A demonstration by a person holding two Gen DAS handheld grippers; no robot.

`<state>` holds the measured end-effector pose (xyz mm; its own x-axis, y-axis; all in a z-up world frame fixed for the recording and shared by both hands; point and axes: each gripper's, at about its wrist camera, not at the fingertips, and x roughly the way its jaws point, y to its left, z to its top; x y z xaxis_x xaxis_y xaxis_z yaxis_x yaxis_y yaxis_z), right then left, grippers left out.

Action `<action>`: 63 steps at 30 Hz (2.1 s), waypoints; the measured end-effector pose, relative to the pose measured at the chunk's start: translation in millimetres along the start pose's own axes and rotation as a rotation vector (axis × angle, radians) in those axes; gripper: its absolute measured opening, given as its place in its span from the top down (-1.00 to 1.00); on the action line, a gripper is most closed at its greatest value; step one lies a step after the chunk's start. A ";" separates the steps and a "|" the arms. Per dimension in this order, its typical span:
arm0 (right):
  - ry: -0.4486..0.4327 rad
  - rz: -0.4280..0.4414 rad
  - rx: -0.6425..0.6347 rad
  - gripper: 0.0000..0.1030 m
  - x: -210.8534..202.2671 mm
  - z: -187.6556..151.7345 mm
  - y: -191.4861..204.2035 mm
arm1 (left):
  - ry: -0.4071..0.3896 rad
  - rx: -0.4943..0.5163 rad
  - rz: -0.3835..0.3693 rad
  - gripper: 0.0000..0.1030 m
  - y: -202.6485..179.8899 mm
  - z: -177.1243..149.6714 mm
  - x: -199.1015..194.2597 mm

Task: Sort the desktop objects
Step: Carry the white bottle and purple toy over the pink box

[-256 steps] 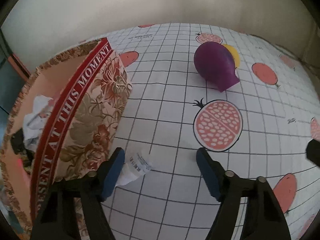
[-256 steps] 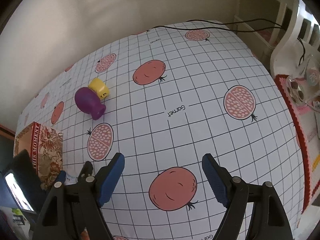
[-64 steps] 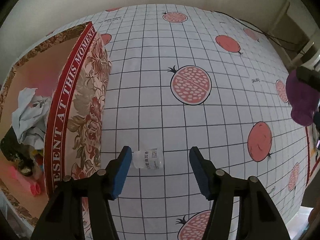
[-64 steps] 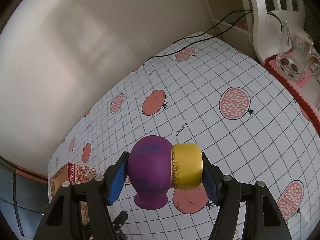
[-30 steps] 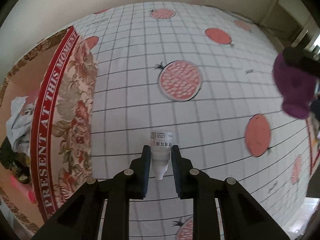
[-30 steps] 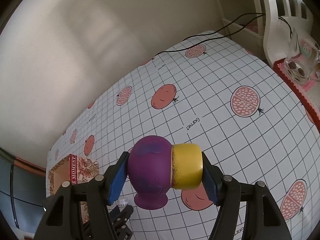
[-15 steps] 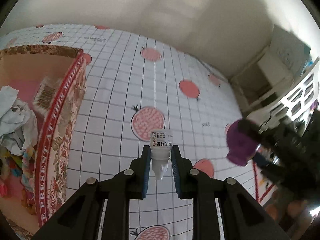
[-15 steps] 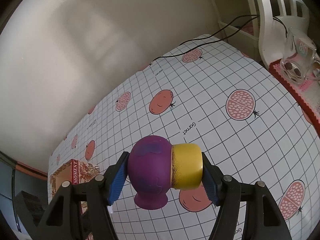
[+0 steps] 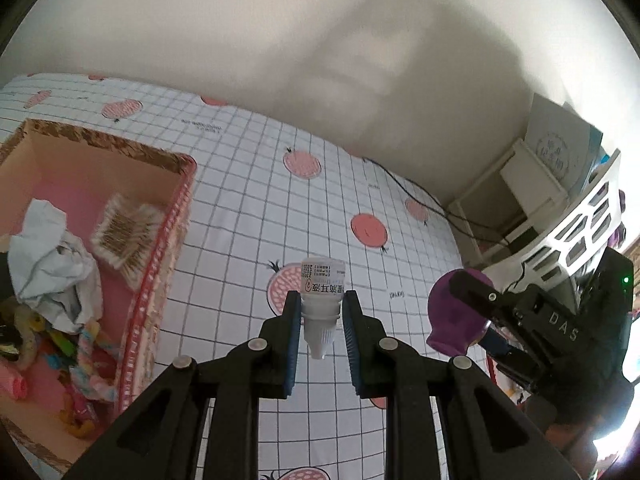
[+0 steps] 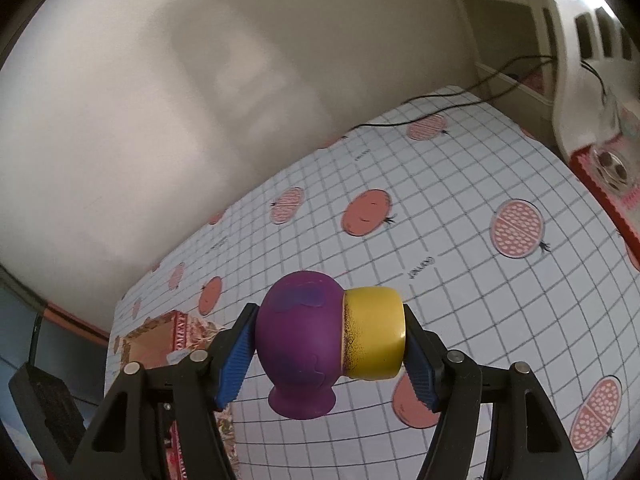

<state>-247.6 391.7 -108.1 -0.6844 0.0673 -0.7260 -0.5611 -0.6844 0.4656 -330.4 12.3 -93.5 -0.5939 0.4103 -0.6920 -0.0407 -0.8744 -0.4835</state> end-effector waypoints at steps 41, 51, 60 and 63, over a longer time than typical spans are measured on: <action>0.147 0.229 -0.346 -0.36 31.8 -88.6 170.5 | -0.324 -0.390 0.326 0.58 150.3 -19.5 -140.3; 0.179 0.242 -0.402 -0.36 37.3 -106.5 188.0 | -0.349 -0.427 0.382 0.58 162.8 -26.8 -155.0; 0.204 0.229 -0.433 -0.36 44.4 -113.1 193.6 | -0.291 -0.411 0.384 0.58 161.5 -25.6 -139.8; 0.208 0.227 -0.441 -0.36 46.2 -115.3 195.9 | -0.275 -0.410 0.376 0.58 160.5 -26.0 -135.2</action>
<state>-335.5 177.0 -108.8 -0.6344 -0.2326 -0.7372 -0.1303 -0.9078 0.3985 -235.7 -176.8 -91.5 -0.6951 -0.0365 -0.7180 0.4912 -0.7533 -0.4373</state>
